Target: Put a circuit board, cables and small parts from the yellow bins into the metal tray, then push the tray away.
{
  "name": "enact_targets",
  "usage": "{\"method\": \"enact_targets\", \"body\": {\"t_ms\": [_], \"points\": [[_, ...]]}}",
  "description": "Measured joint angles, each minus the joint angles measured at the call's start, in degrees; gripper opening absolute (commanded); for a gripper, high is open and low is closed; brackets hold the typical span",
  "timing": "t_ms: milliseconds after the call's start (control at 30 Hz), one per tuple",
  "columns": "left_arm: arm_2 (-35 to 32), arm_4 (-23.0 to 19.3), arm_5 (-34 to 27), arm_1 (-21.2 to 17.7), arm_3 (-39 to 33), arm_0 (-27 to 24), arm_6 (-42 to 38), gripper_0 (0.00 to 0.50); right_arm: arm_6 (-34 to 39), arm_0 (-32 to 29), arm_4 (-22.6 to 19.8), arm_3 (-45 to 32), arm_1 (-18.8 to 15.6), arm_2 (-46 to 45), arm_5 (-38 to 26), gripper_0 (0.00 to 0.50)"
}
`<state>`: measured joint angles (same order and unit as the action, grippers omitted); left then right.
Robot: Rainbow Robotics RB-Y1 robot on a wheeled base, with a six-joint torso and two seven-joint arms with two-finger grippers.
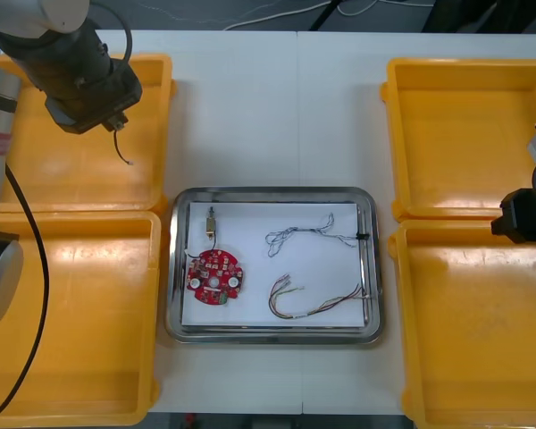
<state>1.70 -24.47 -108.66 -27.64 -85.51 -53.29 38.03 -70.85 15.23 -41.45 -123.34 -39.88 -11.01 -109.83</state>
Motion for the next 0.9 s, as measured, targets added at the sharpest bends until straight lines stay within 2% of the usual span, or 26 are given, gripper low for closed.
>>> {"method": "enact_targets", "body": {"t_ms": [400, 567, 900], "points": [[0.08, -5.42, -0.85, -0.11, -8.9, 3.54, 2.93, 0.0, 2.31, -2.45, -1.13, -0.03, -1.23, -1.23, 0.0, 0.5], [1.92, -5.52, -0.88, -0.14, -11.97, 5.13, 2.93, 0.0, 2.31, -2.62, -3.7, -0.17, -1.51, -1.45, 0.0, 0.5], [8.75, -5.53, -0.9, -0.25, -15.64, 7.46, 2.92, 0.0, 2.31, -2.66, -3.82, -0.35, -1.53, -1.79, 0.0, 0.5]]}}
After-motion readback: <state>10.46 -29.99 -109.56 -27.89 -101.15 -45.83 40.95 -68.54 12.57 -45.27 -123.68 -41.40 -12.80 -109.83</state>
